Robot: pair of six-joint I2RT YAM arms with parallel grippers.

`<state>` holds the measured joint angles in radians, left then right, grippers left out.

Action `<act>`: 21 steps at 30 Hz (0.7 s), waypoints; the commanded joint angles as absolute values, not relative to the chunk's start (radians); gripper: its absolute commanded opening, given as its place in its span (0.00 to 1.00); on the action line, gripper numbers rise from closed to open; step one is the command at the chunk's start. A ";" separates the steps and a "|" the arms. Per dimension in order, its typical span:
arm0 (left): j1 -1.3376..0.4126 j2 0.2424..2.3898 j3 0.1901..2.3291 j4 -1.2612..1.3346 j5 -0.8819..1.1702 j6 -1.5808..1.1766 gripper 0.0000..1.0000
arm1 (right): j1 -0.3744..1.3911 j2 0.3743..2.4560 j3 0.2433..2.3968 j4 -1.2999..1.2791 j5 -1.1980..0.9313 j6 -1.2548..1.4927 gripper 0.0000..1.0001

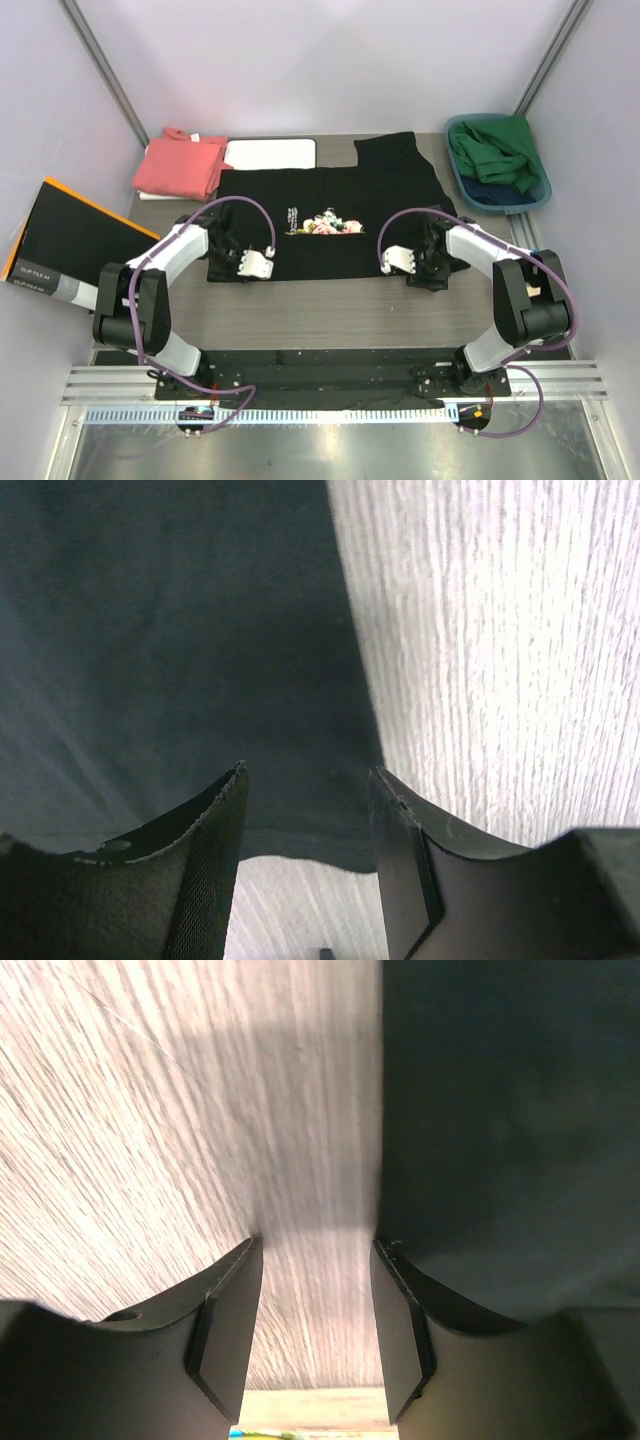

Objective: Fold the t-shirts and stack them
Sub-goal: Fold the flattened tshirt in 1/3 of the way

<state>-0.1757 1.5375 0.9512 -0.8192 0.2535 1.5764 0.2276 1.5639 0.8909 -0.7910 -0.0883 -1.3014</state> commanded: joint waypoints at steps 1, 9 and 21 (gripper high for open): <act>-0.179 1.539 0.916 -0.770 0.249 1.566 0.52 | 0.238 1.581 0.873 -0.683 -0.060 -1.293 0.53; -0.186 1.532 0.914 -0.778 0.256 1.545 0.52 | 0.238 1.603 0.907 -0.604 -0.026 -1.269 0.53; -0.192 1.496 0.888 -0.856 0.285 1.549 0.52 | 0.238 1.635 0.922 -0.586 -0.020 -1.270 0.53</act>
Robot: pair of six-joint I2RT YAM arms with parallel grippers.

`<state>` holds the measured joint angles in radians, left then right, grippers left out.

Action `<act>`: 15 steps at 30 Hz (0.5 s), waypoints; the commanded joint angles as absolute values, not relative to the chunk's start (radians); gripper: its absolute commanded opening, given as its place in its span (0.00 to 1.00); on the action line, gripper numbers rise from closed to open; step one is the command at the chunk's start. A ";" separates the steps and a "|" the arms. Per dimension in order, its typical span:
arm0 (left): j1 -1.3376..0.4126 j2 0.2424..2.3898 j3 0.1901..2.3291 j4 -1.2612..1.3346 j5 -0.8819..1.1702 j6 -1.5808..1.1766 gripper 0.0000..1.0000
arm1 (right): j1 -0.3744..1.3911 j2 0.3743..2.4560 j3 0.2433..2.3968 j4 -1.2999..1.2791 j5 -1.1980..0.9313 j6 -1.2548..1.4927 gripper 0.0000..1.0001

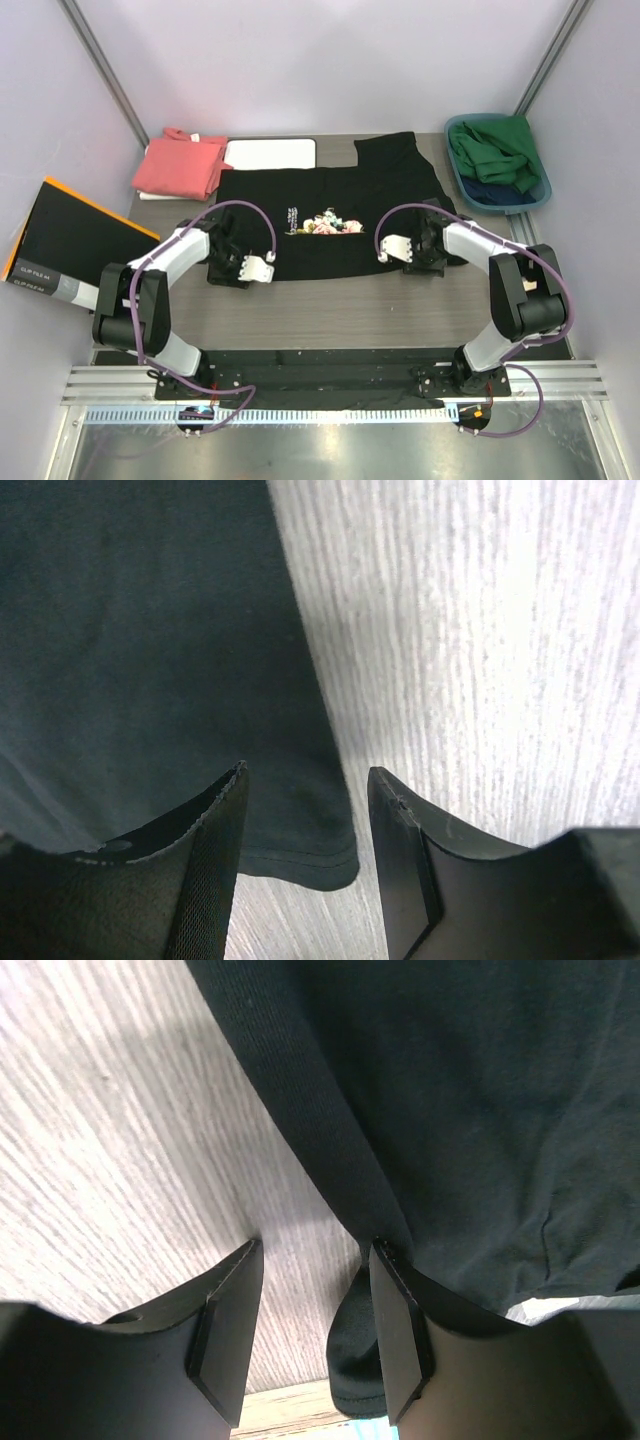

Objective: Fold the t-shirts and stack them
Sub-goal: Fold the flattened tshirt in 1/3 of the way

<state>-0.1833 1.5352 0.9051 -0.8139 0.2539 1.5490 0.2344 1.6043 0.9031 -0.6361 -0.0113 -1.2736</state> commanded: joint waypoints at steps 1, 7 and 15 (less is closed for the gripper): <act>-0.193 1.497 0.871 -0.839 0.281 1.548 0.52 | 0.238 1.638 0.922 -0.586 -0.020 -1.269 0.52; -0.213 1.560 0.845 -0.778 0.276 1.494 0.50 | 0.238 1.663 0.928 -0.589 -0.021 -1.270 0.50; -0.222 1.591 0.873 -0.761 0.255 1.451 0.49 | 0.238 1.628 1.121 -0.960 -0.179 -1.287 0.52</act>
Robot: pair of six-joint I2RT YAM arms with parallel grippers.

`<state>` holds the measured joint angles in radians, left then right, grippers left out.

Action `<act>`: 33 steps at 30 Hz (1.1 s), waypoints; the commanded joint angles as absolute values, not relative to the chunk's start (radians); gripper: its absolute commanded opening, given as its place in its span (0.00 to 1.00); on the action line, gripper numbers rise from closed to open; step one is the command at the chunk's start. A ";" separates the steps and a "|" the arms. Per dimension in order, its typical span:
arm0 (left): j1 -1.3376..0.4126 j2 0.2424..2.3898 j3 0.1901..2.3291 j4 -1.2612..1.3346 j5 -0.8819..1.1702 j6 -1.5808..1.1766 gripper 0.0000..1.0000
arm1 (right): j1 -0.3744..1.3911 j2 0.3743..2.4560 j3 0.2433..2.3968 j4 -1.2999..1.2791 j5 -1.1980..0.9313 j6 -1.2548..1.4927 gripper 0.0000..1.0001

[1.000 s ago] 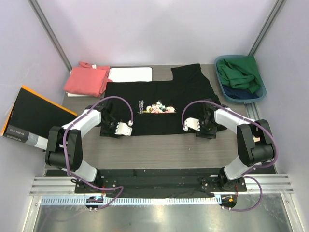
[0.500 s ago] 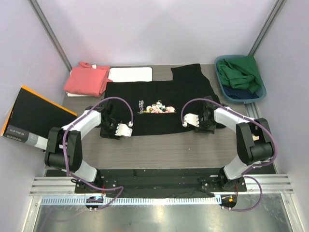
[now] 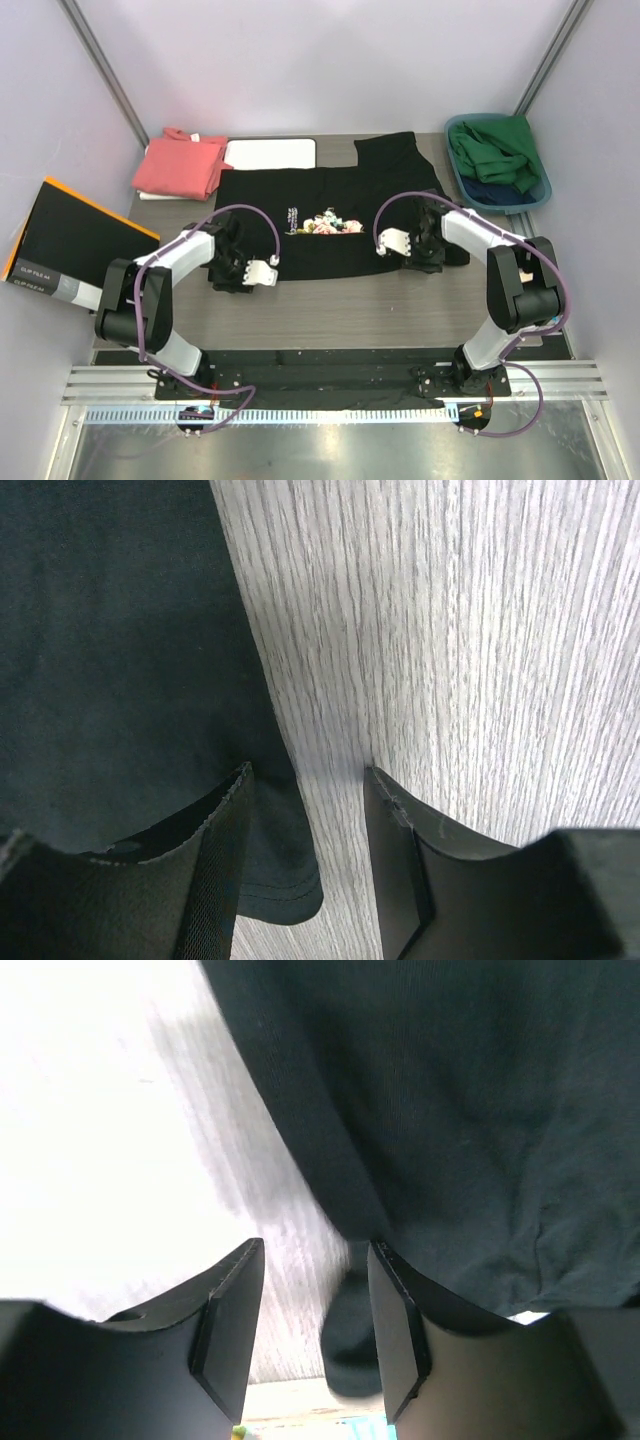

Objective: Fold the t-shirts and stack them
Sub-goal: Fold the flattened tshirt in 1/3 of the way

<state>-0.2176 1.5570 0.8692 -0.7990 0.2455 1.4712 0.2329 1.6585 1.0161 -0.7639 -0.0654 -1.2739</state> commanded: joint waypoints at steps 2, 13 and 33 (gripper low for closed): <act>-0.222 1.595 0.873 -0.761 0.256 1.453 0.49 | 0.238 1.606 1.149 -1.018 -0.212 -1.295 0.53; -0.227 1.654 0.907 -0.739 0.270 1.440 0.49 | 0.250 1.652 1.080 -0.870 -0.164 -1.239 0.57; -0.227 1.730 0.945 -0.813 0.302 1.460 0.12 | 0.250 1.760 1.005 -0.716 -0.110 -1.186 0.37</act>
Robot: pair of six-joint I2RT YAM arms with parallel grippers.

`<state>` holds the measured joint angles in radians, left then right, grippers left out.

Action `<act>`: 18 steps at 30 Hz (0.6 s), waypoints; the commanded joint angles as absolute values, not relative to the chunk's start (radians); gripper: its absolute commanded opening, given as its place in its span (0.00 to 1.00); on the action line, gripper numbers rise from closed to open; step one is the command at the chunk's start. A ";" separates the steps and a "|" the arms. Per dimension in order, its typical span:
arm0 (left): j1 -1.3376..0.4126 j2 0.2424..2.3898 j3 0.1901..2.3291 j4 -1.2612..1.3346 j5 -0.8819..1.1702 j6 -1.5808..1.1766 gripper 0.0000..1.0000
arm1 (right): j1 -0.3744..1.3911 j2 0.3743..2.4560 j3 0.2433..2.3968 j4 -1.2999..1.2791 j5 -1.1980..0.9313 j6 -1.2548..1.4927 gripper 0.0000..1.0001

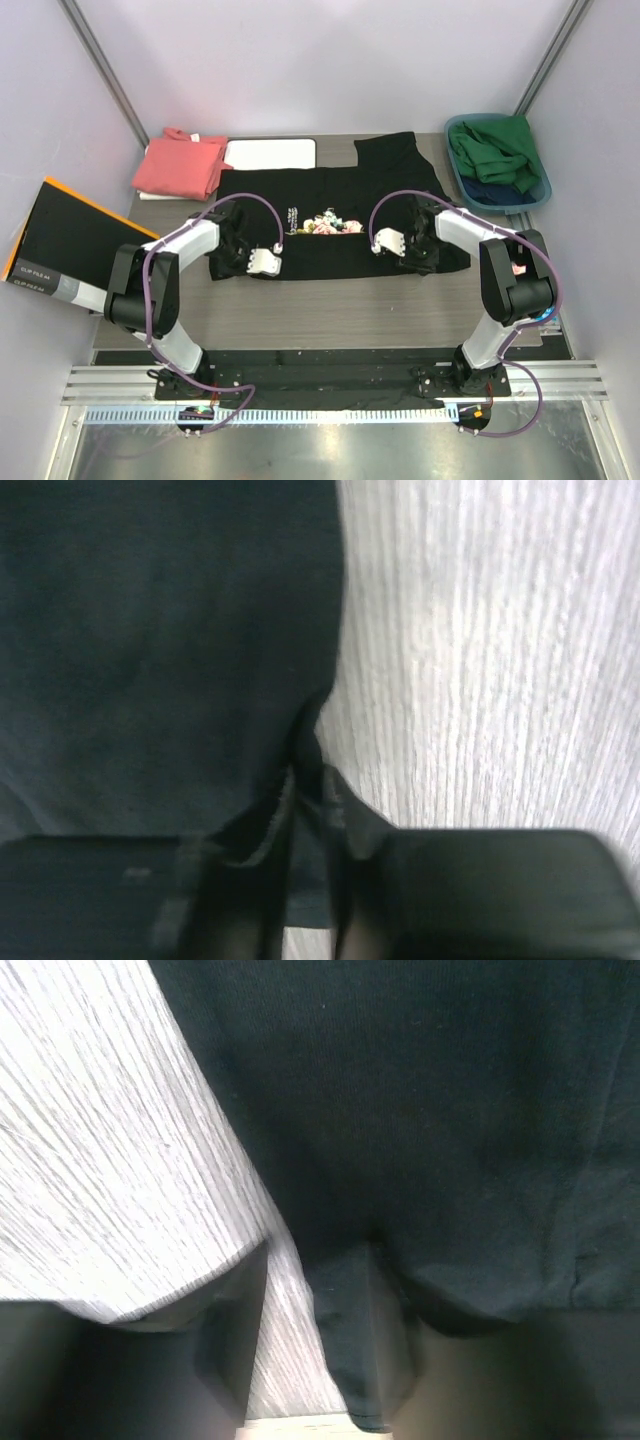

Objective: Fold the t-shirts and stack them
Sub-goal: Fold the flattened tshirt in 1/3 of the way

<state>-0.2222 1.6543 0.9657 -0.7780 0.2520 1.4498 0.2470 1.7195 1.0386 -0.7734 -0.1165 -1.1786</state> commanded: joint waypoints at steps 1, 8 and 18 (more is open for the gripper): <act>-0.227 1.735 0.951 -0.839 0.308 1.469 0.02 | 0.250 1.759 1.000 -0.722 -0.110 -1.186 0.28; -0.227 1.753 0.991 -0.954 0.334 1.479 0.00 | 0.250 1.729 0.976 -0.776 -0.123 -1.198 0.01; -0.235 1.671 0.934 -1.121 0.364 1.512 0.00 | 0.271 1.611 0.885 -0.897 -0.167 -1.215 0.01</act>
<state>-0.2226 1.6894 1.0134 -0.9325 0.3019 1.4937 0.2523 1.6527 0.9649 -0.7616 -0.1135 -1.2057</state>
